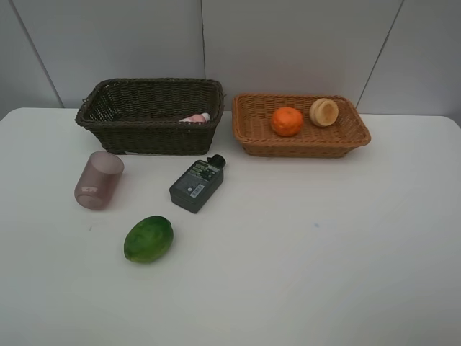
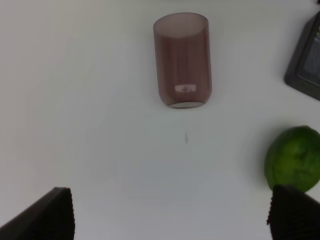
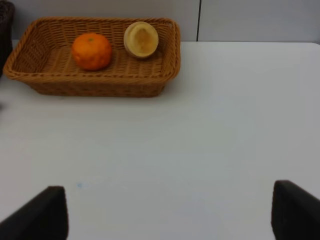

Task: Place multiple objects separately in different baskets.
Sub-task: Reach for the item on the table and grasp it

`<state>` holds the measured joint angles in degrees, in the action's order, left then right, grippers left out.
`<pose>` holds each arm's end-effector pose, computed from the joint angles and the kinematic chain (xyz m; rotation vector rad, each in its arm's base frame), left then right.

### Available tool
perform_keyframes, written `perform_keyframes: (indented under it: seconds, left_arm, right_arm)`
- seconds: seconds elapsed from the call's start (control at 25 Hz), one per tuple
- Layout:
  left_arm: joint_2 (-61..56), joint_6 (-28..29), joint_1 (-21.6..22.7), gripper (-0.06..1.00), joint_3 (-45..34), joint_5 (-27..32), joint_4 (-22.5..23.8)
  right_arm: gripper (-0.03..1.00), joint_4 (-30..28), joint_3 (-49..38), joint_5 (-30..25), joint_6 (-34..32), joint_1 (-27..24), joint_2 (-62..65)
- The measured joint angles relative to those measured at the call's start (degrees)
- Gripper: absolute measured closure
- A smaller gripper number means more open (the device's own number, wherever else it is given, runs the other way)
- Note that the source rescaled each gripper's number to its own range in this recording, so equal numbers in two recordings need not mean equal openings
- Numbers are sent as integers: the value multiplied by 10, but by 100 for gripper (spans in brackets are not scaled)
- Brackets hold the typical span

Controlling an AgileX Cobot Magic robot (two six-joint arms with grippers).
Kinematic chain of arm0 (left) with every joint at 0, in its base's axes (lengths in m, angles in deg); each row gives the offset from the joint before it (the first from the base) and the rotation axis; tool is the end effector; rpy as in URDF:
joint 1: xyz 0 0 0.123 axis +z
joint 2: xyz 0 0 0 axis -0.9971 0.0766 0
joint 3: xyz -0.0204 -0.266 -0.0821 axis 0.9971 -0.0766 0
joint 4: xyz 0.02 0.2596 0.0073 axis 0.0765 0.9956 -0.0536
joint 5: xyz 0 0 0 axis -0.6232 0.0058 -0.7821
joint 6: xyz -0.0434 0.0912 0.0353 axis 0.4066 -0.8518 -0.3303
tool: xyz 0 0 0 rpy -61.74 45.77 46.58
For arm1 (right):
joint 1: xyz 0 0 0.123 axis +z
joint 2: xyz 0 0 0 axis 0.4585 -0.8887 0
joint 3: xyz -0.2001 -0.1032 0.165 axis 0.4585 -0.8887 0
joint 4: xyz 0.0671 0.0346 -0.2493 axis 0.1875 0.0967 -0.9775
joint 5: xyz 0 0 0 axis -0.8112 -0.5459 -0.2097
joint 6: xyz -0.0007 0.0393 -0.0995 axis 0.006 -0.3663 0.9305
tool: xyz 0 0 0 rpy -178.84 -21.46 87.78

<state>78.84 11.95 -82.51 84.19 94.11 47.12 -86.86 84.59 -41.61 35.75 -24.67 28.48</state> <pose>0.1879 0.0031 0.3131 -0.0205 2.5253 -0.0536 0.0197 -0.0045 0.2815 -0.0054 2.0172 -0.0176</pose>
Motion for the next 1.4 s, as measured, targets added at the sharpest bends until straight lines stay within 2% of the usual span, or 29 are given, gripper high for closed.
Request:
perform_keyframes:
  seconds: [0.16, 0.44, 0.64, 0.76, 0.92, 1.12, 1.4]
  left_arm:
    - [69, 13, -23, -6, 0, -37, 8]
    - [157, 14, -151, -6, 0, -64, 16]
    - [222, 14, -249, -6, 0, -107, 16]
    - [260, 13, -295, -6, 3, -131, 16]
    - [326, 13, -348, -6, 38, -132, 16]
    - [396, 13, -386, -6, 86, -106, 17]
    - [452, 13, -406, -6, 91, -99, 44]
  right_arm:
    - [15, 0, 0, 1, 0, 0, 0]
    - [15, 0, 0, 1, 0, 0, 0]
    - [15, 0, 0, 1, 0, 0, 0]
    - [15, 0, 0, 1, 0, 0, 0]
    - [15, 0, 0, 1, 0, 0, 0]
    - [15, 0, 0, 1, 0, 0, 0]
    - [15, 0, 0, 1, 0, 0, 0]
